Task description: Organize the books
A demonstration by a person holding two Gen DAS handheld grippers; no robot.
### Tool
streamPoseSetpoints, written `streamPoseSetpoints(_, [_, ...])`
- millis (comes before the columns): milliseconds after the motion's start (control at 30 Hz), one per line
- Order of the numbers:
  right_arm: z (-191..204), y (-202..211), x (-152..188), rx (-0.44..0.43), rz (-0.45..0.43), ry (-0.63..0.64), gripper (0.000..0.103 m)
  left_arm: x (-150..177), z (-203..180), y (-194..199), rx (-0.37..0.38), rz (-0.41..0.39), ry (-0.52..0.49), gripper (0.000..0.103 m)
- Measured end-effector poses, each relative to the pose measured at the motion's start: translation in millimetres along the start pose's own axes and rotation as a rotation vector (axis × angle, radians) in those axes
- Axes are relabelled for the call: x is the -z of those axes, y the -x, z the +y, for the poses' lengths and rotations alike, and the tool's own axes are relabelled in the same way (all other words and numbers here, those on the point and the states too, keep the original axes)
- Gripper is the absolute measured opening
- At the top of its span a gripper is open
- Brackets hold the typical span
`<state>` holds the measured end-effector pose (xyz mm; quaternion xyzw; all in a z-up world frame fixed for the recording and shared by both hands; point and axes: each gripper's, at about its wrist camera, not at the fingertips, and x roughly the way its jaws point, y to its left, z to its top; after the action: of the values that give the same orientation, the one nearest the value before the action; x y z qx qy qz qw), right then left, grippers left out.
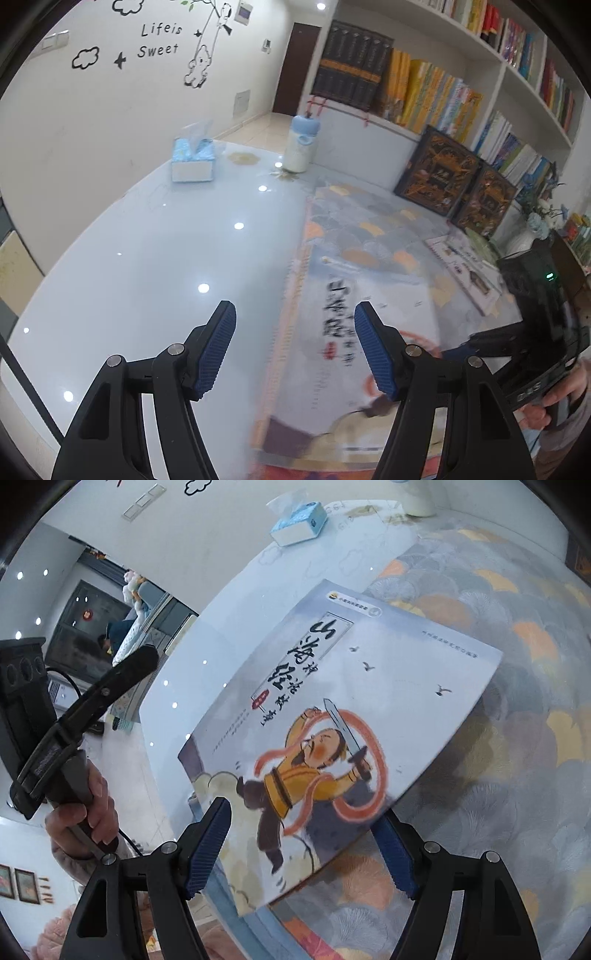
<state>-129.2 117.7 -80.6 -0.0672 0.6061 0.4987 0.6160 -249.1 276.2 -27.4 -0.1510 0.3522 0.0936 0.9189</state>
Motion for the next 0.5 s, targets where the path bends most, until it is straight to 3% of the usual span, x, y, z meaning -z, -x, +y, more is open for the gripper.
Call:
streamPoseSetpoints(200, [-47.1, 50.4, 30.6, -0.004, -0.108, -0.060, 0.075, -8.9, -62.5, -4.7, 0.037, -0.017, -0.083, 0.066])
streamPoseSetpoints(333, [-111.7, 102.2, 65.6, -0.014, -0.239, -0.195, 0.075, -14.4, -122.2, -27.7, 0.123, -0.007, -0.097, 0.068])
streamPoseSetpoints(500, [-231.4, 164.1, 123.6, -0.037, -0.417, -0.491, 0.075, -7.4, -208.3, -79.9, 0.259, 0.058, -0.086, 0.068])
